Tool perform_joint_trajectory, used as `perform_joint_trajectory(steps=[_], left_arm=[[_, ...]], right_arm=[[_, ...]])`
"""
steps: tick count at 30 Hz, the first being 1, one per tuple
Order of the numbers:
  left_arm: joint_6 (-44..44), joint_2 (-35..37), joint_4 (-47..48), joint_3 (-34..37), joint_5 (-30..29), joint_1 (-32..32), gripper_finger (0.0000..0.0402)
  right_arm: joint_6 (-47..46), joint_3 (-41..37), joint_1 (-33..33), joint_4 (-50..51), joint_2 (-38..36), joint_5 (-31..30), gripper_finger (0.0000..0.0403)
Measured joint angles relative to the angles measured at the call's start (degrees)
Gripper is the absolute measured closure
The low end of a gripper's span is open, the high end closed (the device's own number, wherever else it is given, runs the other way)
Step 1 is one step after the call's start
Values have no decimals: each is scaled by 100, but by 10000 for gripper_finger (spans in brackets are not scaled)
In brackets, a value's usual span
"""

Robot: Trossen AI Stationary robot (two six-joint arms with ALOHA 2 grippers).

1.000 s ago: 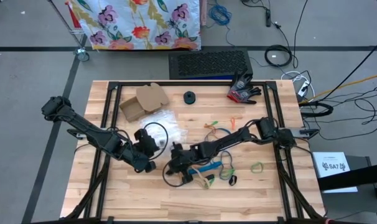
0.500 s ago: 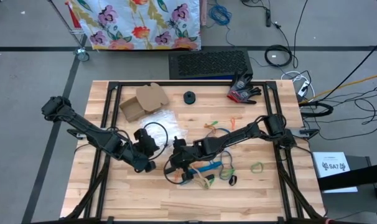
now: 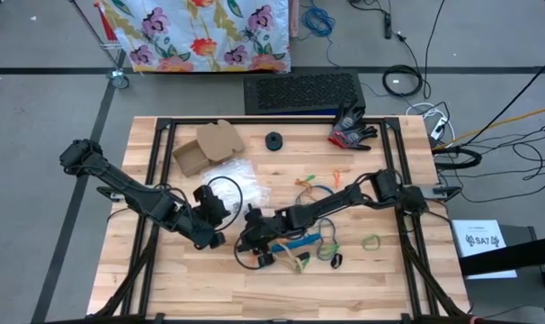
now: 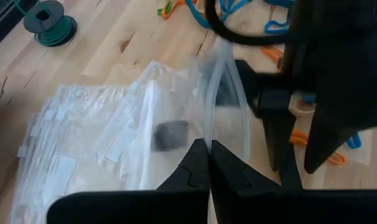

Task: Sort rubber bands
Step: Put the black rubber band into the transparent zip bag

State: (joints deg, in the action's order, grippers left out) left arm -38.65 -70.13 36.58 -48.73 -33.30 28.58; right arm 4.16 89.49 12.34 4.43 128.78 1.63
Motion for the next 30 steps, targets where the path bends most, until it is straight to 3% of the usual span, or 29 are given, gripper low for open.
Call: perform_joint_trajectory(steps=[4,7,9,14,22,27,30], left_arm=[[2,0,1,-2,0,0,401],[2,0,6,-2,0,0,401],[2,0,0,-2,0,0,401],[-2,0,-5,0,0,-11,401],[-152,-26,-29,-2,-25,-318,401],[-151,-27,-266,-2,60,-494,401],[-93,-26,-566,-2,284,-584,401]], right_arm=[[-54,0,-40,83,183,29,222],[90,8,-41,161,210,18,229],[98,22,-43,287,209,-26,259],[141,4,-45,855,2,-37,385],[210,-13,129,2116,-1017,-1321,399],[478,-9,212,1858,-1697,-1503,401],[846,2,191,1311,-1892,-2009,401]])
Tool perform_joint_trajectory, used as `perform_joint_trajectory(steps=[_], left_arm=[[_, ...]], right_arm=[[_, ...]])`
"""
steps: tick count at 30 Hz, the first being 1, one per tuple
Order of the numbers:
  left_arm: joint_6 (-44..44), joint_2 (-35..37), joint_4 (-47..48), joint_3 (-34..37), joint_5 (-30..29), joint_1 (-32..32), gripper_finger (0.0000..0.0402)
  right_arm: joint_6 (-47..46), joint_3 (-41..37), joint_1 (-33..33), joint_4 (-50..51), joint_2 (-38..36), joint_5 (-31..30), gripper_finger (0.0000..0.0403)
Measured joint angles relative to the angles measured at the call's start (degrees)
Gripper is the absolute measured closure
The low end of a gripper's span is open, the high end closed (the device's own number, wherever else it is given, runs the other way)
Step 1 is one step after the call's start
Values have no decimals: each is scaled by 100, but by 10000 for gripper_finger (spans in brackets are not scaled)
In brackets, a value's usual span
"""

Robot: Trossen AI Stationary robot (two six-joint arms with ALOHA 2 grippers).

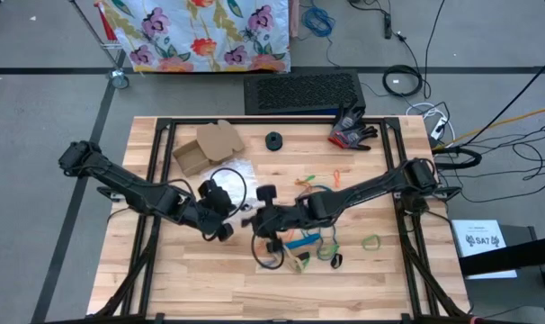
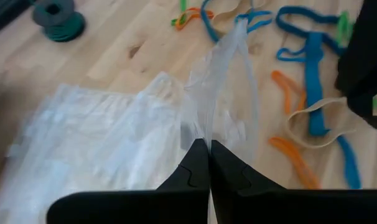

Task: Sort rubber bands
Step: Put the black rubber band into the transparent zip bag

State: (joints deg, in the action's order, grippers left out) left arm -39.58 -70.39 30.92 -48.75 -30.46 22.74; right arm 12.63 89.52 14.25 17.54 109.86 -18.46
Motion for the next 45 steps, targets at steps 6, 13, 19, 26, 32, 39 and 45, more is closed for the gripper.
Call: perform_joint_trajectory(steps=[6,13,19,26,32,39,45], left_arm=[[420,0,-645,0,195,-35,401],[587,-2,-662,7,200,-71,401],[598,-2,-809,2,131,-142,401],[686,-2,-1047,2,303,-182,401],[894,-2,-1315,2,418,-173,401],[904,-2,-1346,2,486,-170,401],[1013,-2,-1344,2,482,-172,401]], right_arm=[[740,6,-244,-718,81,-106,402],[352,0,-453,-77,228,575,402],[182,-9,-522,-144,309,894,403],[-121,-7,-582,-198,362,-581,403],[-31,-6,-707,-334,371,505,403],[-595,-5,-850,-370,379,989,403],[-759,-7,-907,-375,379,1113,380]])
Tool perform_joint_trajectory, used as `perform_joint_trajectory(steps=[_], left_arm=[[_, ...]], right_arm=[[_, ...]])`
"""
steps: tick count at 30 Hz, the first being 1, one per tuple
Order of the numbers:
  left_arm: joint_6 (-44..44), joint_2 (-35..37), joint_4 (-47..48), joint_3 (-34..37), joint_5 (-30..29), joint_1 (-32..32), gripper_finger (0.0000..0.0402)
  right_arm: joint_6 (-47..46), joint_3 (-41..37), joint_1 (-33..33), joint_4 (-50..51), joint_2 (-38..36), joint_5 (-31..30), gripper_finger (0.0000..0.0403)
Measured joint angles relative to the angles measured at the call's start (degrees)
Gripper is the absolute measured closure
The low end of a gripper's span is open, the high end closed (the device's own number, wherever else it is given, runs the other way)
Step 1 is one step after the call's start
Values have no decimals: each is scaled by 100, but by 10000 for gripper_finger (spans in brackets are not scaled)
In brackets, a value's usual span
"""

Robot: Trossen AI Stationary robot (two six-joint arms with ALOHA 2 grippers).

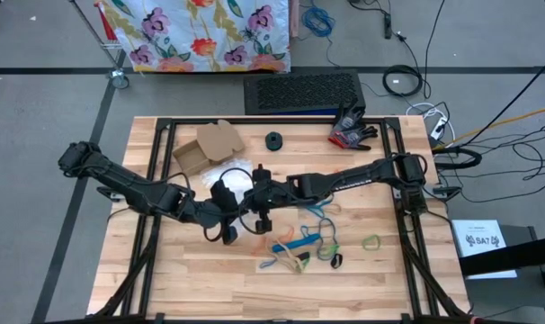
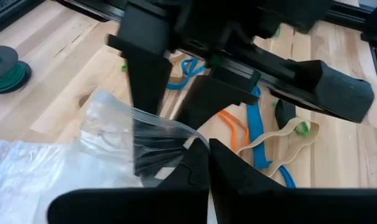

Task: Sort rubber bands
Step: Put the black rubber band into the transparent zip bag

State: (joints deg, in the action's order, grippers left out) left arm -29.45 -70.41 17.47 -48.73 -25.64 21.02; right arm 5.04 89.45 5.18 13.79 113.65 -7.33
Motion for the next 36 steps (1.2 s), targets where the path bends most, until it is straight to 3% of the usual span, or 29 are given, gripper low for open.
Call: perform_joint_trajectory(steps=[9,13,24,32,36], left_arm=[[-4,0,129,0,-16,0,401],[-9,0,177,0,-47,-4,401],[-611,2,1108,-2,-106,-1,401],[-625,2,1115,-2,-115,0,401],[-624,2,1059,-2,-117,0,401]], right_arm=[[-52,2,13,154,2,0,262],[-10,4,12,422,0,31,231],[181,4,168,646,-230,156,244],[210,4,165,643,-323,147,245],[865,4,233,634,-323,132,245]])
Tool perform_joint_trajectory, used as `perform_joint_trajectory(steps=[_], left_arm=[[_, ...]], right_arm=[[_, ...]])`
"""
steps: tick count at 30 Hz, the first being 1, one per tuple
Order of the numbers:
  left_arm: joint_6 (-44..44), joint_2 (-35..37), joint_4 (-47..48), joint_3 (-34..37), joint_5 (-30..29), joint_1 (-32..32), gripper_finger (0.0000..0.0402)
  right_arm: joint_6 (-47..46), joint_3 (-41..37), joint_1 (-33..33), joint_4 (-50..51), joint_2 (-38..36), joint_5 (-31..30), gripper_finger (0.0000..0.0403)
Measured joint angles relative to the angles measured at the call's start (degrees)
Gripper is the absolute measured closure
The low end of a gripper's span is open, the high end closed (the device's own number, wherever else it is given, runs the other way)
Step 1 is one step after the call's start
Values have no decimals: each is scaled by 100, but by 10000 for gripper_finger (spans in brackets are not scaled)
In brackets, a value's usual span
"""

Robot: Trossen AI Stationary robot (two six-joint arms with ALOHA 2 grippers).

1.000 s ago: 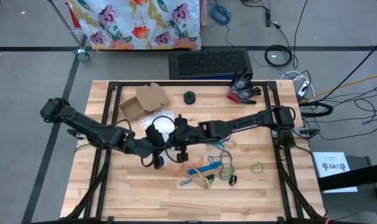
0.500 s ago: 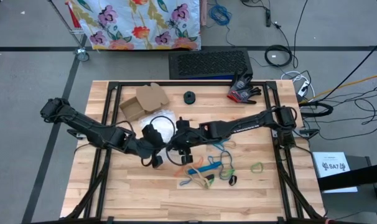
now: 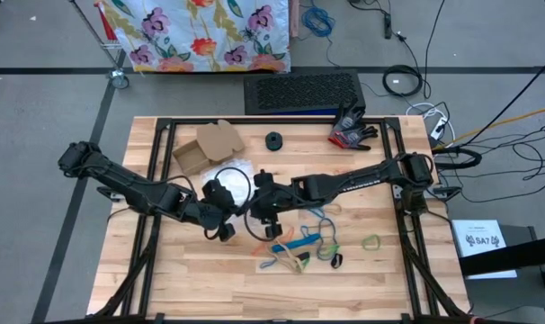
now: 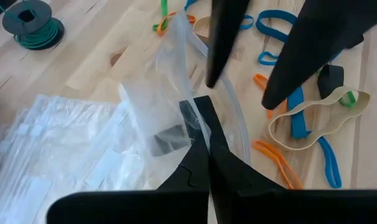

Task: Sort rubber bands
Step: Put the black rubber band into the transparent zip bag

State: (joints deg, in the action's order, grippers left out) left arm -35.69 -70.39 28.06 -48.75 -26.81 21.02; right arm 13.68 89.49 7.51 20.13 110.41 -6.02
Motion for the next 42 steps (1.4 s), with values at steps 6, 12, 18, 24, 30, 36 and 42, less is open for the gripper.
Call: perform_joint_trajectory(steps=[6,12,18,24,30,36,42], left_arm=[[1,0,-137,0,9,0,401],[24,0,-437,0,223,0,401],[48,1,-538,0,243,-1,401],[43,2,-535,0,247,-4,401],[8,2,-525,0,258,-4,401],[1,2,-576,0,258,-7,401],[28,2,-661,0,295,-11,401]], right_arm=[[726,0,138,-90,2,-14,245],[818,0,116,-80,2,-212,245],[782,0,125,338,4,-207,245],[311,0,118,740,6,465,245],[392,0,129,462,7,444,245],[707,0,118,242,7,-301,246],[740,0,117,602,9,-691,287]])
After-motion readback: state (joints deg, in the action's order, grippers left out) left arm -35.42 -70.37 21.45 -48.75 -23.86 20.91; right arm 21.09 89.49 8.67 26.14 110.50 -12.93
